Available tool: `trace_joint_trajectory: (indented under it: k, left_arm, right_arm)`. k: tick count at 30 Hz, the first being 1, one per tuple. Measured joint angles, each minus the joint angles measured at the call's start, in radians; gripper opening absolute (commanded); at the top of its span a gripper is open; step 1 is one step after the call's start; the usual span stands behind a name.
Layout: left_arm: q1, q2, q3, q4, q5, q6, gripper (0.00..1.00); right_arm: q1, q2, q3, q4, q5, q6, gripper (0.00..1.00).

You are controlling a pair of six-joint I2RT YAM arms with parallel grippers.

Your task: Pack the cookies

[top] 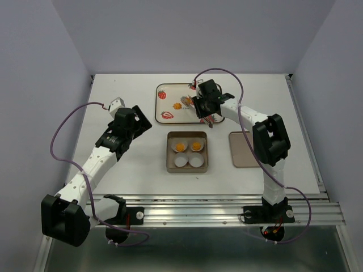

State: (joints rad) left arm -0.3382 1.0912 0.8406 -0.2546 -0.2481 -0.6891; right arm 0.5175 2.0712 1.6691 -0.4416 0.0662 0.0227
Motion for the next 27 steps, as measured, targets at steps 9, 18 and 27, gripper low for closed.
trace_joint_trajectory:
  k: [9, 18, 27]
  left_arm:
    - [0.0, 0.0, 0.0, 0.0, 0.0, -0.003, 0.99]
    - [0.0, 0.0, 0.0, 0.0, 0.002, -0.008, 0.99]
    - [0.0, -0.015, 0.0, 0.006, 0.029, -0.013, 0.99]
  right_arm:
    - [0.0, -0.003, 0.0, 0.0, 0.001, 0.0, 0.36]
    - [0.0, -0.168, -0.079, 0.01, 0.001, 0.001, 0.34]
    - [0.003, -0.444, -0.329, 0.046, 0.0, 0.063, 0.34]
